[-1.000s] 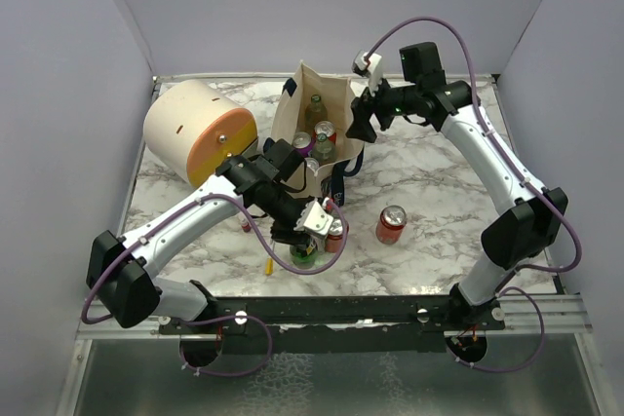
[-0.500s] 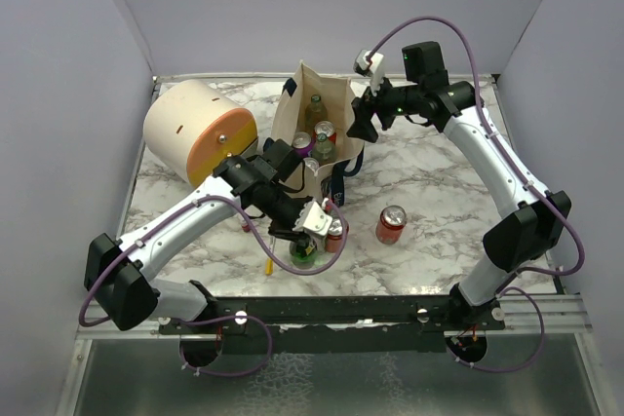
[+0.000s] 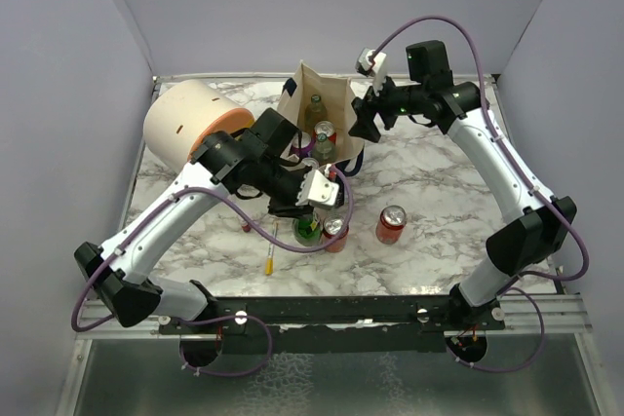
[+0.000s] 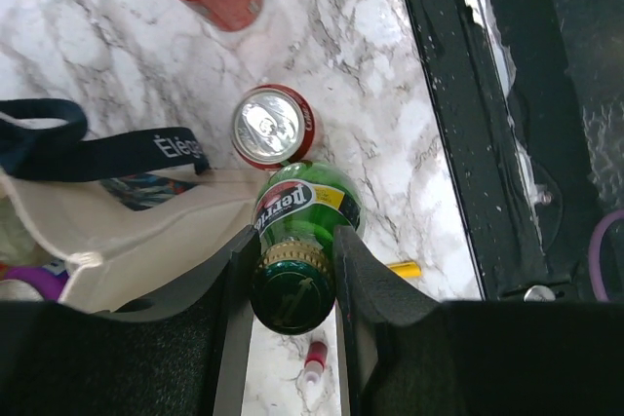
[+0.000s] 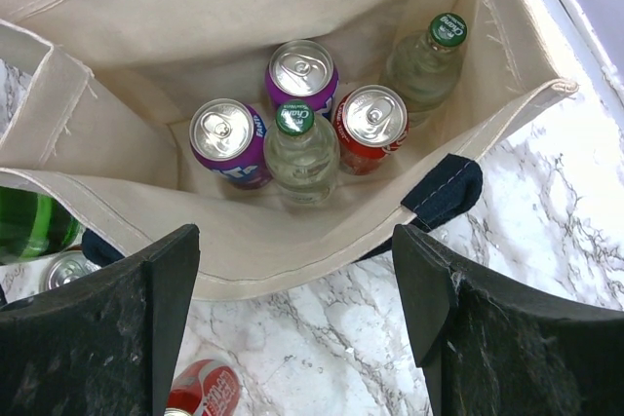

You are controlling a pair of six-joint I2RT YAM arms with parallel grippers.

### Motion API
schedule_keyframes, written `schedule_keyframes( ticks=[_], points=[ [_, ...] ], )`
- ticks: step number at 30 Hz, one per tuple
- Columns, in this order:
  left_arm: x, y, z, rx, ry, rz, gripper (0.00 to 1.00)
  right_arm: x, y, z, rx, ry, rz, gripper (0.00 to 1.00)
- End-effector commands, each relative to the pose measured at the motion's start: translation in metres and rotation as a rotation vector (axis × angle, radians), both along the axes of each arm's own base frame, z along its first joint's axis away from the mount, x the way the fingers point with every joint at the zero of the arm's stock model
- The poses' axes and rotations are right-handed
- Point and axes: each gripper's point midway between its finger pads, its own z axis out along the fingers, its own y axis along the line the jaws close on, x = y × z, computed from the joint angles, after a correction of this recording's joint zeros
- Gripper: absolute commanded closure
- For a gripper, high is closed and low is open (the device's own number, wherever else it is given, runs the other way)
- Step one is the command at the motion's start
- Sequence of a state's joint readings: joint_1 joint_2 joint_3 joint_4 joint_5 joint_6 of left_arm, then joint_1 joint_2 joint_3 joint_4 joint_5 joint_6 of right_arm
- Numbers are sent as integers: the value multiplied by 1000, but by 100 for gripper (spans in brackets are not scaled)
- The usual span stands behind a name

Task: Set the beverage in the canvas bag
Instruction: Pick up the drink from the center of the board.

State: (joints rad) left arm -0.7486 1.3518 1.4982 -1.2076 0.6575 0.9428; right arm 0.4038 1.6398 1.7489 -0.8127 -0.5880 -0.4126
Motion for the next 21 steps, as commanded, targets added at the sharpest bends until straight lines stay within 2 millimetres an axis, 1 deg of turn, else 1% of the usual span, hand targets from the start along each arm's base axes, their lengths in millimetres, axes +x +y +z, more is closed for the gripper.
schedule_keyframes(
  ticks=[1, 3, 5, 10, 14, 17, 18, 21],
  points=[
    [-11, -4, 62, -144, -49, 18, 100, -1, 1, 19, 20, -34, 8, 21],
    [-7, -5, 83, -177, -83, 44, 100, 1, 3, 26, 29, -44, 17, 21],
    [-2, -7, 108, -226, -110, 85, 100, 4, 5, 30, 36, -42, 19, 21],
    [14, -8, 187, -405, -183, 173, 100, 12, 11, 35, 61, -42, 12, 21],
    [26, -2, 236, -541, -209, 245, 100, 19, 15, 45, 87, -52, -2, 21],
    [43, 4, 270, -646, -201, 338, 100, 21, 18, 51, 100, -53, 2, 21],
    [52, 6, 278, -675, -197, 379, 100, 21, 19, 52, 103, -52, 4, 21],
    [82, 17, 295, -733, -179, 523, 100, 20, 18, 55, 108, -50, -8, 21]
  ],
)
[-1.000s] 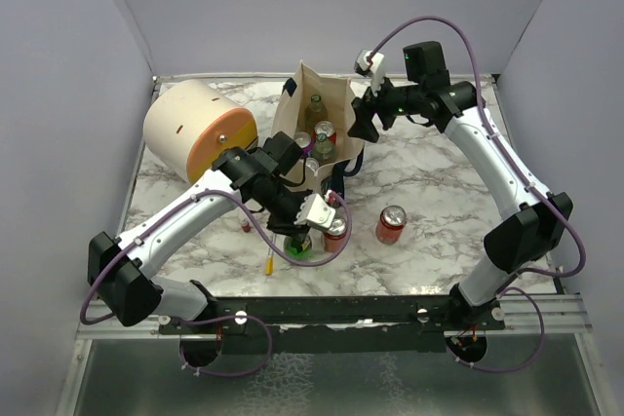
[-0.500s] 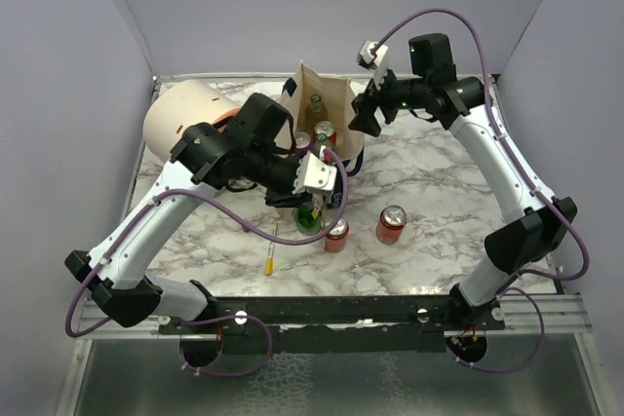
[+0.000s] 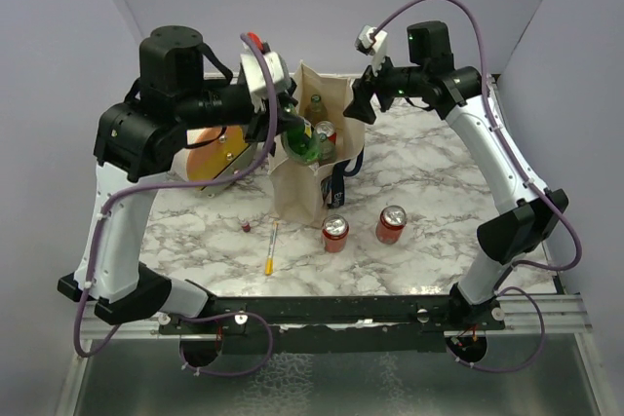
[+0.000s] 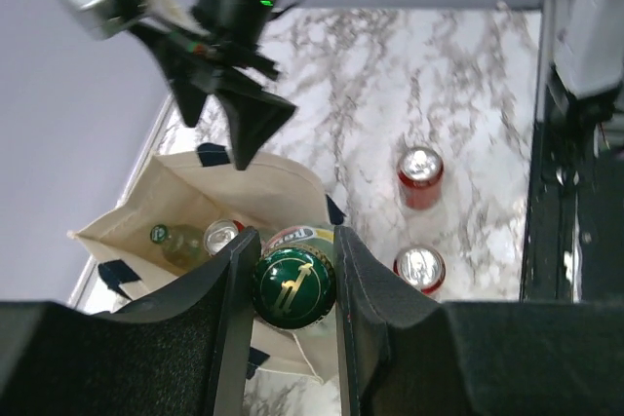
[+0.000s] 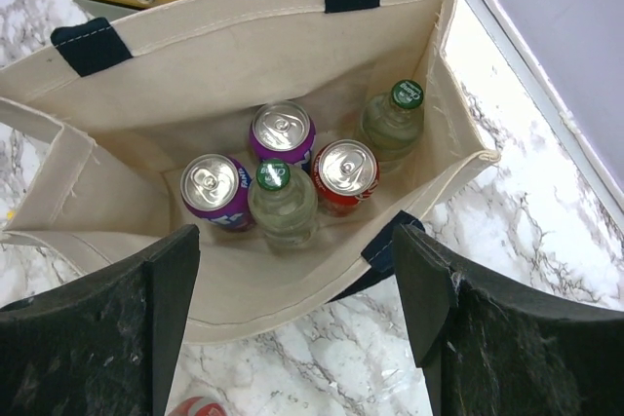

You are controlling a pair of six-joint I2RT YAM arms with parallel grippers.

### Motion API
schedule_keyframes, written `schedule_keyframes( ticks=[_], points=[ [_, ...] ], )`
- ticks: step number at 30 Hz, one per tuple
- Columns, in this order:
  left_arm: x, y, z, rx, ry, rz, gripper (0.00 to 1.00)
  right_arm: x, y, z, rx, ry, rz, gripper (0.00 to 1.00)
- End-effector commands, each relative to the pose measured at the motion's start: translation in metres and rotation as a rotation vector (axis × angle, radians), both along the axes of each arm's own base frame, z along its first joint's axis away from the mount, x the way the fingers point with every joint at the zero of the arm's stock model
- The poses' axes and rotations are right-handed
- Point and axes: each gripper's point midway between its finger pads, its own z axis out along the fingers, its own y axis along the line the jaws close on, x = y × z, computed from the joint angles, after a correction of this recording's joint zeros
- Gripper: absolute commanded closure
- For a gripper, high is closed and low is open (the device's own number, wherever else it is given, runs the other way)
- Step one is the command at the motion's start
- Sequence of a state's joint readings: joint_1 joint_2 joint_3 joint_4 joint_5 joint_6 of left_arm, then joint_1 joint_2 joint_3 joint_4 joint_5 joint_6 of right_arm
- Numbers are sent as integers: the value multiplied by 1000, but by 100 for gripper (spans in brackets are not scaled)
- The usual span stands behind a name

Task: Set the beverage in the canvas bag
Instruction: Pick up the drink from the center of the board, then place the drink in the canvas bag.

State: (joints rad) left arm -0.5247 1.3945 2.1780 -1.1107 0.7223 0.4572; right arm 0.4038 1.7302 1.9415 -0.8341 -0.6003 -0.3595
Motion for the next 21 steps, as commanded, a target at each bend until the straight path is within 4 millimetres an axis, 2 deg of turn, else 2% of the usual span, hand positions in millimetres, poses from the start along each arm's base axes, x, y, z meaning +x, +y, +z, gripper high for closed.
schedule_keyframes(
  ticks=[1, 7, 11, 16, 21],
  points=[
    [41, 8, 68, -237, -45, 153, 100, -3, 5, 20, 51, -15, 9, 21],
    [103, 31, 73, -326, 18, 357, 100, -28, 11, 12, 79, 43, 92, 22],
    [126, 29, 74, -349, 39, 385, 100, -48, 25, 2, 47, 48, 170, 22],
    [149, 23, 75, -369, 60, 404, 100, -79, 53, -10, -8, 31, 287, 22],
    [173, 23, 63, -388, 114, 466, 100, -93, 70, -23, -25, 48, 350, 24]
  ],
)
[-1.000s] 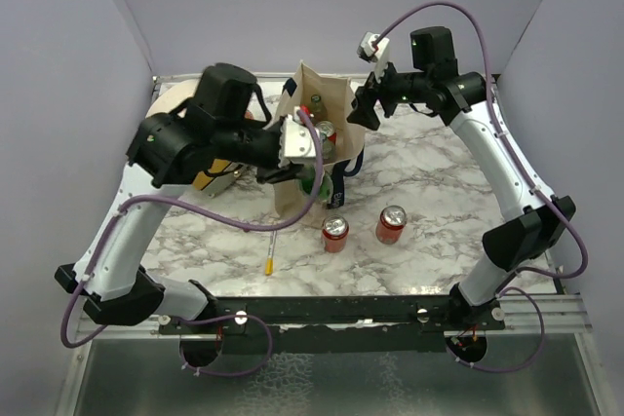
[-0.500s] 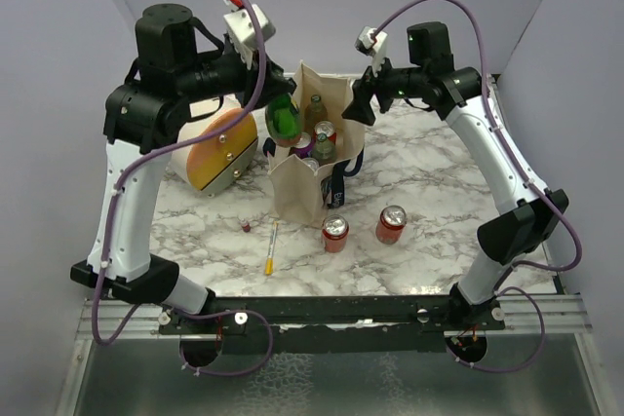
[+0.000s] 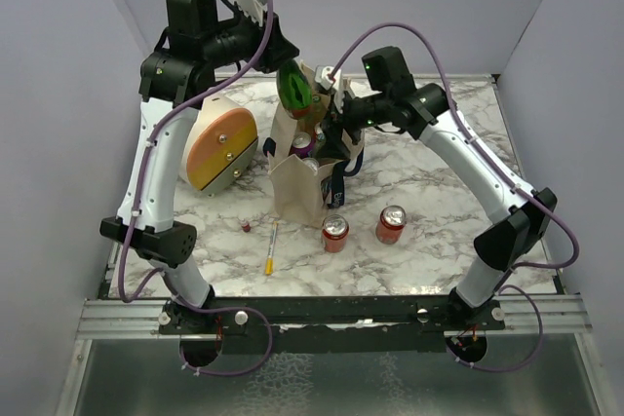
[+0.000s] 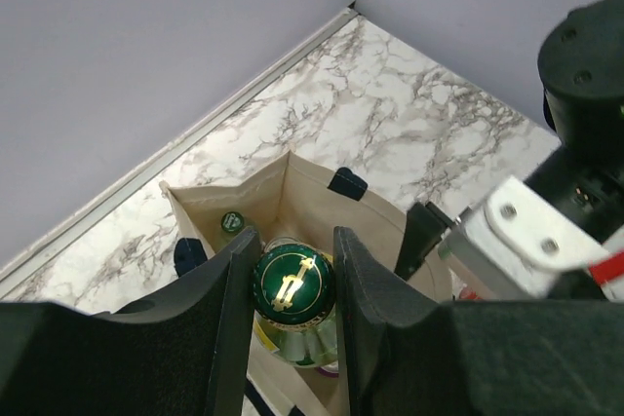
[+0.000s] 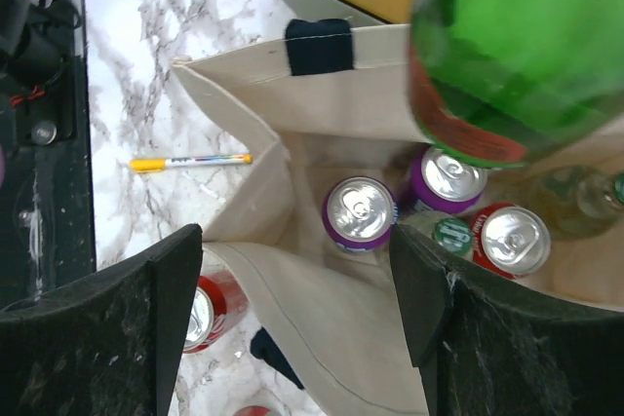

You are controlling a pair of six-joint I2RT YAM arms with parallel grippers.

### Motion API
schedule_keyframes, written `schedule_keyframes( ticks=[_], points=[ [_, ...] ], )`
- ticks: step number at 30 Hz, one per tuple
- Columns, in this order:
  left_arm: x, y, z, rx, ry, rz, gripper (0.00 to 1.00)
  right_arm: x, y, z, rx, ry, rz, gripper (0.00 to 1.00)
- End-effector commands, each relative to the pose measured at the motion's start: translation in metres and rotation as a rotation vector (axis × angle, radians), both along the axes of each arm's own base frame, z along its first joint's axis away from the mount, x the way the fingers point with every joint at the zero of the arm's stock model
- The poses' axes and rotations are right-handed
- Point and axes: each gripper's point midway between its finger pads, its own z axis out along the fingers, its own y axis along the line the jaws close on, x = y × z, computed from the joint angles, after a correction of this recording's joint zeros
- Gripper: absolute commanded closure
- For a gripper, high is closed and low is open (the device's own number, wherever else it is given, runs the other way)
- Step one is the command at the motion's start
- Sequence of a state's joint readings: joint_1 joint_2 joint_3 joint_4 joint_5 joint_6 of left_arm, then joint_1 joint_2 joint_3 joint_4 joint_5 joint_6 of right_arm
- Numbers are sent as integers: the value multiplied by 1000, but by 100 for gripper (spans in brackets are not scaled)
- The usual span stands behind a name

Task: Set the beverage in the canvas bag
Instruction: Place the drink in the canvas bag.

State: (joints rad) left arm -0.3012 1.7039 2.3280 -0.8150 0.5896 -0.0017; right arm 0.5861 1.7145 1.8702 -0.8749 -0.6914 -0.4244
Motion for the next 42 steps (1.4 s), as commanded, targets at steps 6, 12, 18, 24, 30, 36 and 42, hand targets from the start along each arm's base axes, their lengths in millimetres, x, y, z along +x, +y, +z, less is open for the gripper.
schedule_keyframes(
  ticks=[6, 12, 18, 24, 30, 36, 42],
  points=[
    [15, -5, 60, -188, -152, 43, 100, -29, 20, -13, -7, 5, 97, 27],
    [36, -15, 44, -220, -94, 42, 100, -37, 32, -24, -8, 27, 115, 34],
    [49, -19, 35, -233, -73, 48, 100, -44, 44, -31, -10, 43, 144, 40],
    [55, -23, 29, -247, -73, 40, 100, -43, 53, -42, -30, 67, 170, 49],
    [57, -27, 20, -263, -43, 27, 100, -48, 57, -48, -44, 66, 215, 65],
    [54, -28, 6, -226, -47, 0, 100, -54, 56, -47, -50, 22, 265, 80],
    [37, -31, -1, -168, -58, -75, 100, -66, 52, -42, -43, 3, 317, 89]
  ],
)
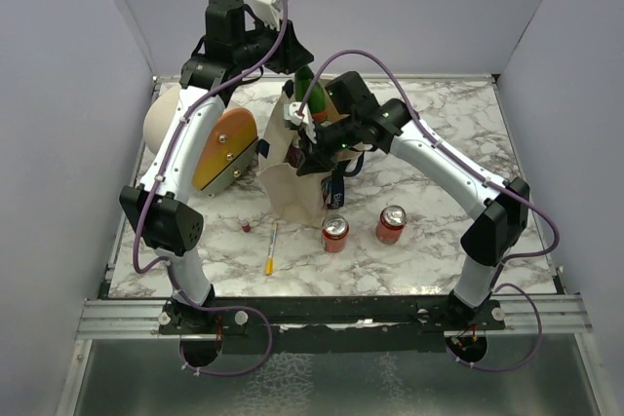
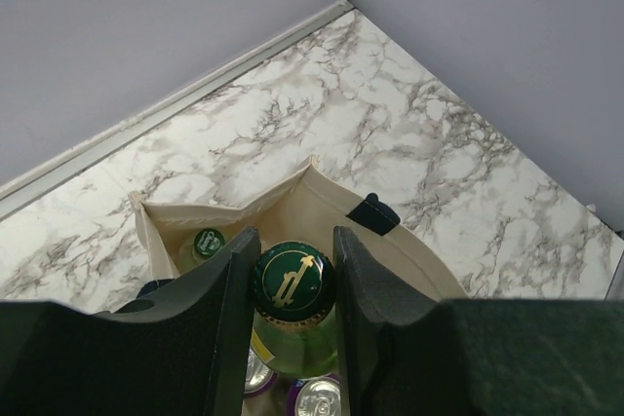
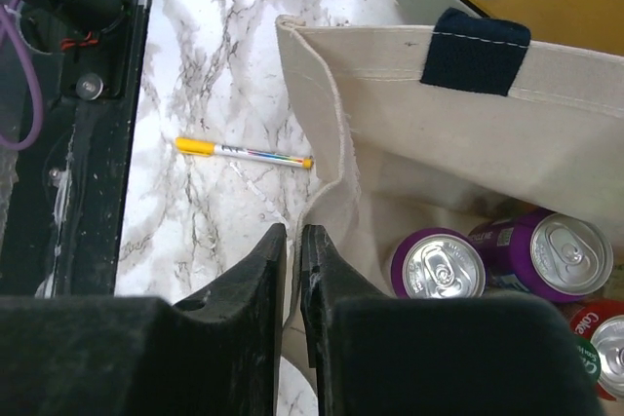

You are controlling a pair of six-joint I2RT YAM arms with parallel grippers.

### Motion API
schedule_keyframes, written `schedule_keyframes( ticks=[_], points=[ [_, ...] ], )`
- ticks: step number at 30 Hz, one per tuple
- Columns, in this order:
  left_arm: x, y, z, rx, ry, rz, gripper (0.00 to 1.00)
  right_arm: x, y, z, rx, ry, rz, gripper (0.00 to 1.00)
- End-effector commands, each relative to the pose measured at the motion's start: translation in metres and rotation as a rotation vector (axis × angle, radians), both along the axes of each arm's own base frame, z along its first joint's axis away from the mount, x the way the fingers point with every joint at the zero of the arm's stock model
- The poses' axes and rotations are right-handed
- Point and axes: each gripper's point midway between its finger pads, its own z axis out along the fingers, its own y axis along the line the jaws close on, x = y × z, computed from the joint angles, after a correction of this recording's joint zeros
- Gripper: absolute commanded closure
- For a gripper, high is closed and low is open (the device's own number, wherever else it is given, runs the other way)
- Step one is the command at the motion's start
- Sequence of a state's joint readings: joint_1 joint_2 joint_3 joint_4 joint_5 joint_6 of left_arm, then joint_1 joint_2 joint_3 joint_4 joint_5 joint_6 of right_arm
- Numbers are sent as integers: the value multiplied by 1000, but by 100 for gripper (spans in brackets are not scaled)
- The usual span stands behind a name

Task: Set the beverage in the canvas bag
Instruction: Place the drink in the canvas bag.

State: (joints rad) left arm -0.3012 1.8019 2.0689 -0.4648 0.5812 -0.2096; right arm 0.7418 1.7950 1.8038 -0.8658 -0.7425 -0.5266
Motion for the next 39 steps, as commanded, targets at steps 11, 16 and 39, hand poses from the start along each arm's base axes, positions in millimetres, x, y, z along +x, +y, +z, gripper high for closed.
schedule_keyframes(
  ticks=[11, 16, 39],
  points=[
    [-91, -8, 56, -29, -246, -317, 100, -32, -15, 4, 20, -30, 98, 90],
    [-104, -9, 47, -15, -274, -371, 100, -34, -20, -6, -6, -61, 92, 91],
    [-126, -2, -21, 184, -476, -537, 100, -34, -37, -49, -87, -141, 110, 95]
  ],
)
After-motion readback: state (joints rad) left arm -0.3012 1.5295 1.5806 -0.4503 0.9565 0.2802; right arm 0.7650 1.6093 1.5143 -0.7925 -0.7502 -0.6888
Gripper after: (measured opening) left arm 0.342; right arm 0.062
